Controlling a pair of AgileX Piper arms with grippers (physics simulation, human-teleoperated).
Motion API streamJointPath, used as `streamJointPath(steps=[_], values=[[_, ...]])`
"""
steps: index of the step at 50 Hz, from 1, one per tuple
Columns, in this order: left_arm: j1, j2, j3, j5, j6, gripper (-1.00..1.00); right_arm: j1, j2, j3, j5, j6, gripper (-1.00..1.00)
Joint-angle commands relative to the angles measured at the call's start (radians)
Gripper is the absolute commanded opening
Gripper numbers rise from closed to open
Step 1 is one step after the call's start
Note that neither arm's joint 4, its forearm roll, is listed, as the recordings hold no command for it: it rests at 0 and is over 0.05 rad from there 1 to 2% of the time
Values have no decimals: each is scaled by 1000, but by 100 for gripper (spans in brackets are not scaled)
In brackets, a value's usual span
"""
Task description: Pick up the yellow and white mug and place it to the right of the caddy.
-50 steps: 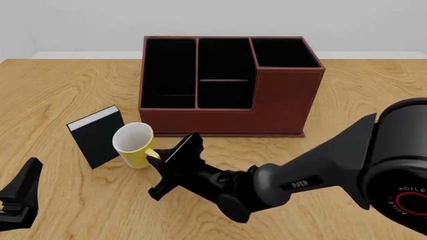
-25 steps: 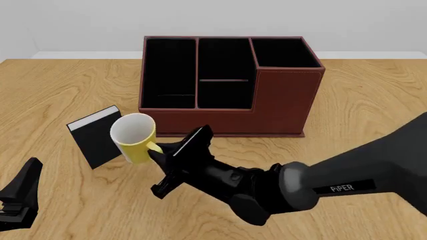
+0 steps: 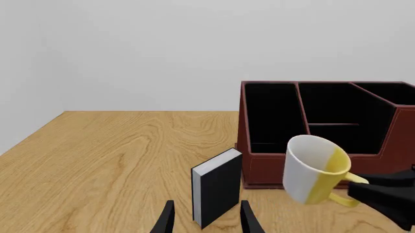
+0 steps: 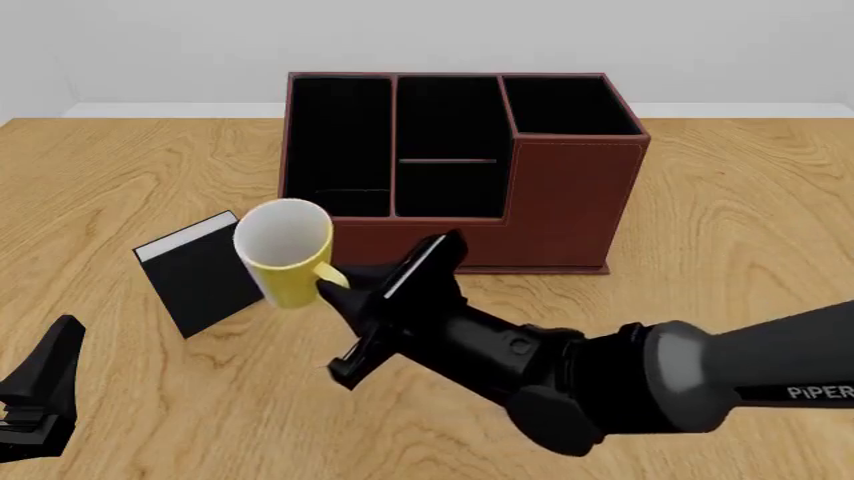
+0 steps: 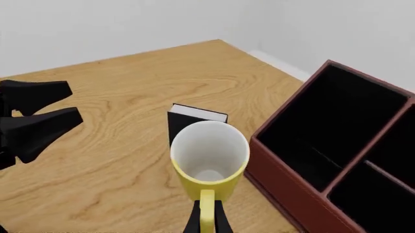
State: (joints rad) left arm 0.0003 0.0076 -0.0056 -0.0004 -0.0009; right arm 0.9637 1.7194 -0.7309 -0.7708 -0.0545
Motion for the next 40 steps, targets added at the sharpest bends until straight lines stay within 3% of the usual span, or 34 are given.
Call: streamJointPath(steps=[1, 40], values=[[0, 0, 0, 0, 0, 100, -2, -86, 37, 20, -7, -100], [0, 0, 0, 0, 0, 100, -17, -280, 119, 77, -46, -100]])
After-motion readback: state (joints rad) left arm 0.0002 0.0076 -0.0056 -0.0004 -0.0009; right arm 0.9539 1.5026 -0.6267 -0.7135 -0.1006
